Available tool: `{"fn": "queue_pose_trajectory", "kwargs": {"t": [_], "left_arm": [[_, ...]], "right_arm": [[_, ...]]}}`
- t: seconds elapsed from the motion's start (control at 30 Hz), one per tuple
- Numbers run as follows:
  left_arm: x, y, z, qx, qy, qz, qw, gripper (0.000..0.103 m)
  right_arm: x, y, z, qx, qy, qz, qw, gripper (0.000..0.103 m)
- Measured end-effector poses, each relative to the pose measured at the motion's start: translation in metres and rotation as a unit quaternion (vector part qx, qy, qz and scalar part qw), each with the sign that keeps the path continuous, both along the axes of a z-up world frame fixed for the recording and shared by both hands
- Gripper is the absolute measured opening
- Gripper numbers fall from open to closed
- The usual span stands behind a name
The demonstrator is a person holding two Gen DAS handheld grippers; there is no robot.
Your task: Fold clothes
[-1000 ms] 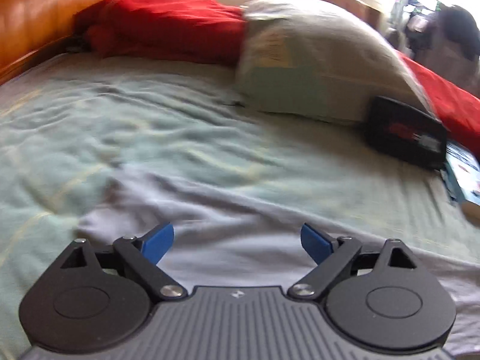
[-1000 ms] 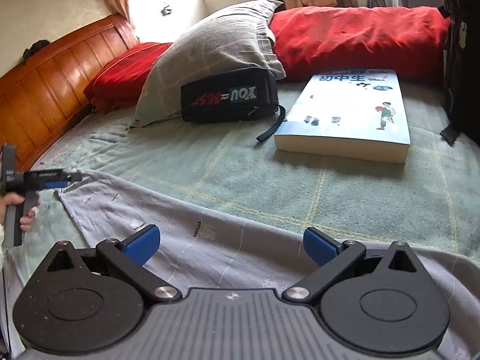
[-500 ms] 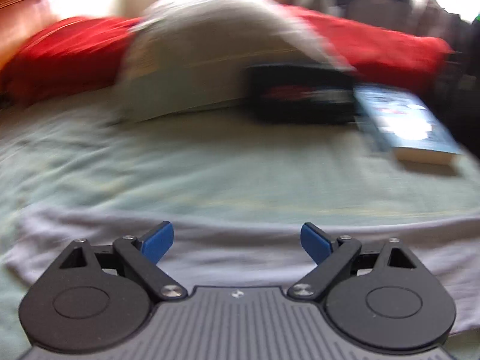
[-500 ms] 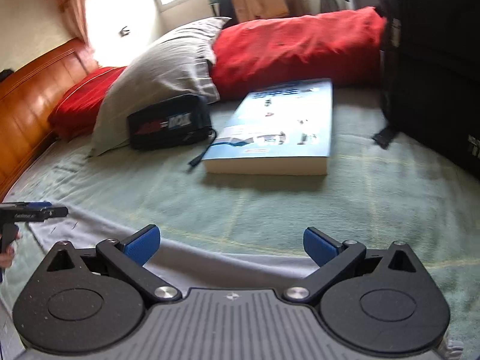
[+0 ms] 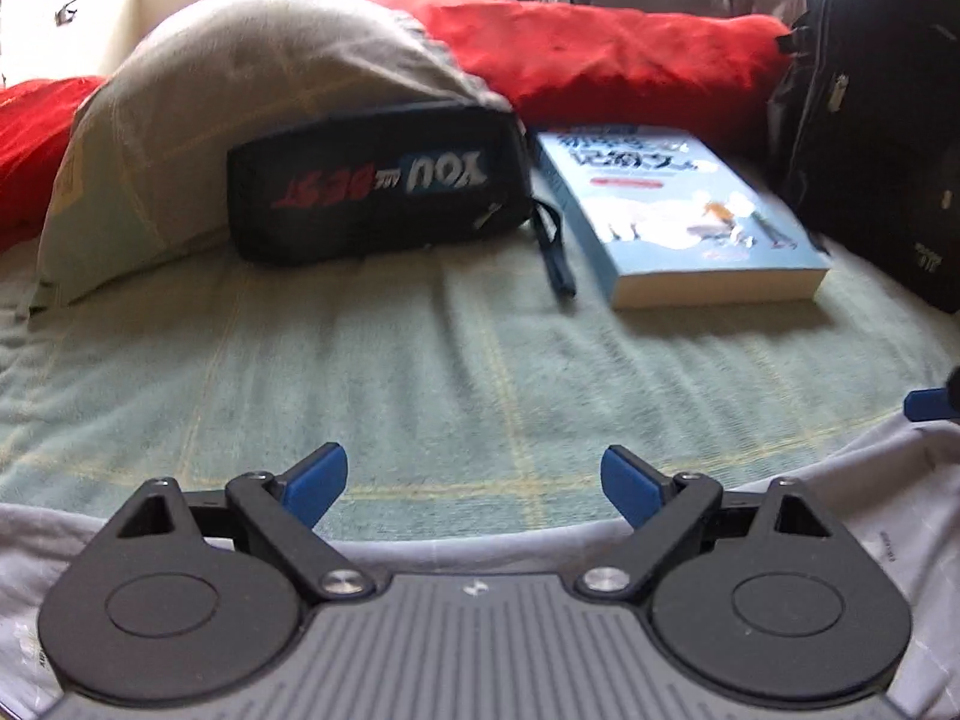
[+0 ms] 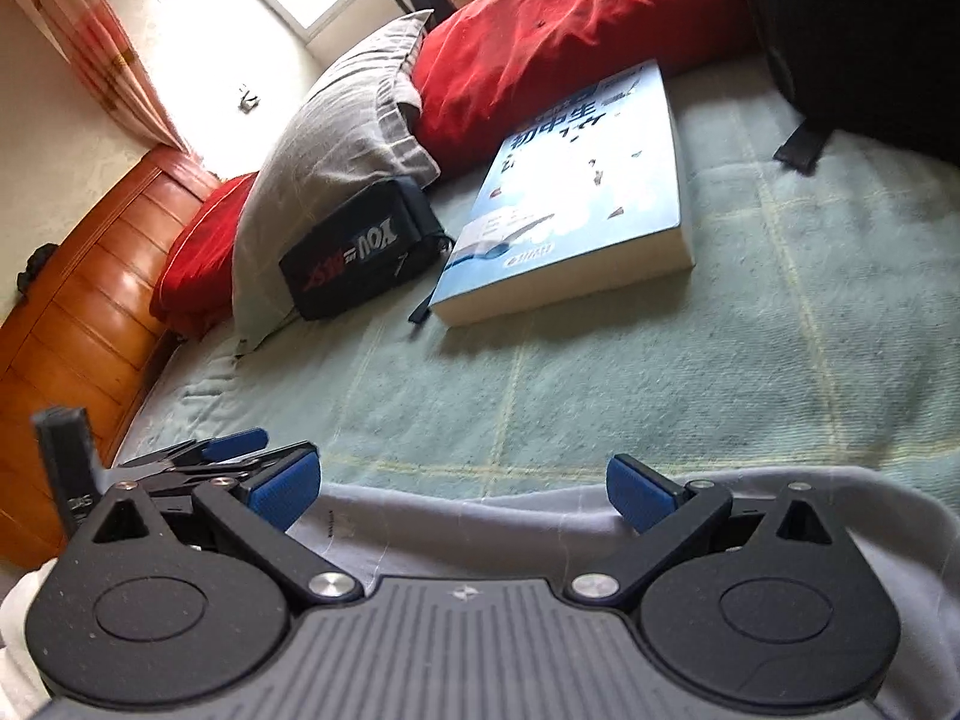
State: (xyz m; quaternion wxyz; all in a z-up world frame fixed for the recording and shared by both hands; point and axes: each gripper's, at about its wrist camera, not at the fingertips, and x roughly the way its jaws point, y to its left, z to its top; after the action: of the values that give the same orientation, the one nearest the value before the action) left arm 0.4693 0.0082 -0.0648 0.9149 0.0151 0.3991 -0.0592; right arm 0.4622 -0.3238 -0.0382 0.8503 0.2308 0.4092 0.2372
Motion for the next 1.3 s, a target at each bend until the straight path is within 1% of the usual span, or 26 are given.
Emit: {"fn": "queue_pose_trajectory", "kwargs": {"t": [0.17,0.3,0.37,0.47,0.57,0.77,0.93,1.03,1.17,1.3], "left_arm": [[-0.008,0.001,-0.003,0.012,0.006,-0.011,0.9998,0.091],[-0.008,0.0,-0.002,0.01,0.008,-0.023,0.9997,0.091],[-0.003,0.0,0.0,0.011,0.013,-0.02,0.9997,0.092],[0.012,-0.001,-0.001,0.021,0.048,0.011,0.9986,0.092],[0.018,-0.002,-0.004,0.016,0.076,0.014,0.9969,0.091],[-0.01,-0.005,-0.006,0.041,0.06,-0.006,0.9973,0.092],[-0.029,-0.003,-0.01,0.04,0.026,0.001,0.9989,0.092],[-0.039,-0.004,-0.012,0.044,0.009,0.005,0.999,0.092],[-0.05,-0.002,-0.015,0.034,0.001,0.019,0.9992,0.092],[-0.06,0.005,-0.021,0.016,0.001,0.026,0.9995,0.095]], "right_arm": [[-0.001,0.006,-0.001,-0.003,0.001,0.007,1.0,0.103],[-0.001,0.011,-0.002,-0.009,0.001,0.013,1.0,0.103],[0.0,0.014,-0.004,-0.013,0.002,0.017,1.0,0.103],[0.0,0.017,-0.006,-0.021,0.005,0.017,1.0,0.103],[0.001,0.018,-0.007,-0.026,0.007,0.018,0.999,0.103],[0.0,0.016,-0.005,-0.024,0.005,0.014,1.0,0.103],[-0.001,0.022,-0.006,-0.039,0.004,0.018,0.999,0.103],[-0.001,0.024,-0.007,-0.039,0.003,0.022,0.999,0.103],[0.0,0.025,-0.009,-0.038,0.003,0.025,0.999,0.103],[0.001,0.027,-0.012,-0.015,-0.002,0.038,0.999,0.103]]}}
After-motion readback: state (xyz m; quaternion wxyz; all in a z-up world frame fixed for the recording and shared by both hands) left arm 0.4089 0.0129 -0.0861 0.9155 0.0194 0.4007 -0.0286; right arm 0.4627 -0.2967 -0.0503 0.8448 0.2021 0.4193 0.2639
